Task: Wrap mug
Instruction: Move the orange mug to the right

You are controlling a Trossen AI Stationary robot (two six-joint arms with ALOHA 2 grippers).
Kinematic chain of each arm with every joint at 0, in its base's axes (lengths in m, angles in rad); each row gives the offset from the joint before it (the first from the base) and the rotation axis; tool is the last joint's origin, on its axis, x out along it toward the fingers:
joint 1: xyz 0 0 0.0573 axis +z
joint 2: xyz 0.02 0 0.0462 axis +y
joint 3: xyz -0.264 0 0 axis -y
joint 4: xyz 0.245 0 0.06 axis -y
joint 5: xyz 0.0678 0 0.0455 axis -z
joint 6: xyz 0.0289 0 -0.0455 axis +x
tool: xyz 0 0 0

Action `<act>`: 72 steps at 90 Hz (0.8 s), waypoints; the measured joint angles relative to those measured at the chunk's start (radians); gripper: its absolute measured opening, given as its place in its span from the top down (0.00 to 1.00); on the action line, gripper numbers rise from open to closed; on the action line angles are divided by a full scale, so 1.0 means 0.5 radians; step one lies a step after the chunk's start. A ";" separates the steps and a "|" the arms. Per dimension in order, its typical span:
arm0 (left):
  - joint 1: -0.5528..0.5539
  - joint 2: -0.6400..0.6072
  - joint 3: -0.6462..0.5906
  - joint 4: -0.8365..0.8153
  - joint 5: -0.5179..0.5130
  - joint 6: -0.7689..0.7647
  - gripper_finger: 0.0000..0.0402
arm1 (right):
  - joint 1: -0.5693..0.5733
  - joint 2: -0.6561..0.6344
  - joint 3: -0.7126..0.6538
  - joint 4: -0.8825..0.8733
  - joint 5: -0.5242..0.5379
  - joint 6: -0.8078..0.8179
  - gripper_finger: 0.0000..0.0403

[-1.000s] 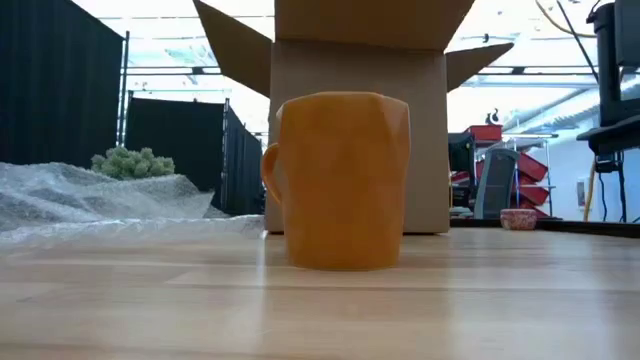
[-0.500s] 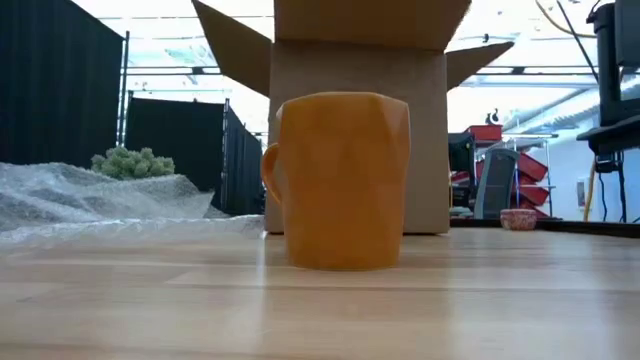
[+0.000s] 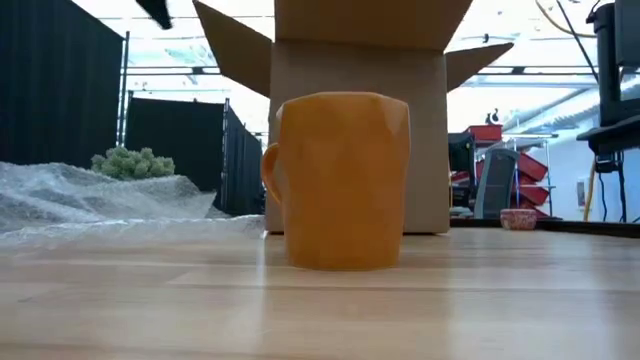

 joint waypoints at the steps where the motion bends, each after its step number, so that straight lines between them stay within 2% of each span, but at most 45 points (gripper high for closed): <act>1: -0.006 0.000 -0.009 0.001 -0.002 -0.009 1.00 | 0.003 0.000 -0.025 0.029 0.003 0.010 0.22; 16: -0.027 0.000 -0.117 0.002 0.027 -0.106 0.98 | 0.012 0.001 -0.423 0.521 0.004 0.136 0.22; 30: -0.027 -0.001 -0.176 0.087 0.028 -0.079 0.84 | -0.026 0.001 -0.660 0.740 0.003 0.207 0.22; 51: -0.027 0.000 -0.222 0.119 -0.009 0.017 0.62 | -0.145 0.001 -0.726 0.757 0.003 0.237 0.22; 72: -0.023 -0.001 -0.222 0.126 -0.065 0.031 0.58 | -0.228 0.006 -0.725 0.770 -0.002 0.161 0.22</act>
